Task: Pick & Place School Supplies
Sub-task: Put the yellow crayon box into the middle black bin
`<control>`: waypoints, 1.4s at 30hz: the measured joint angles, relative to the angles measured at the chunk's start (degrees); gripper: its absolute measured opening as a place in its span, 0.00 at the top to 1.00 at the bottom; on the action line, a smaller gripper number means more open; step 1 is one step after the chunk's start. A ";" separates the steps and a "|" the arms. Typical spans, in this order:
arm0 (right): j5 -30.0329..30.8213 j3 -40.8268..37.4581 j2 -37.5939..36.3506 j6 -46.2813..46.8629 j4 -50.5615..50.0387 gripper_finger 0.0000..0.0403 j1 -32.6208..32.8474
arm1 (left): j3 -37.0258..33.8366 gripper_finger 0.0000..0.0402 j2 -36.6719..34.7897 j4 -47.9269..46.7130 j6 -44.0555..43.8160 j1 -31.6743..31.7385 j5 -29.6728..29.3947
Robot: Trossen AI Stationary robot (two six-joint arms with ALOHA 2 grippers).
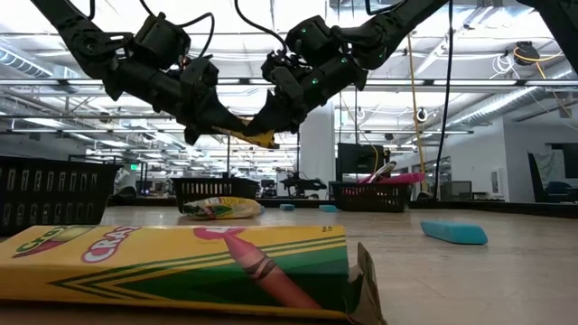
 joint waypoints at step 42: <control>1.17 0.03 -6.13 -0.28 -9.71 0.67 1.03 | -0.09 0.92 -6.55 -18.66 0.75 3.41 -4.08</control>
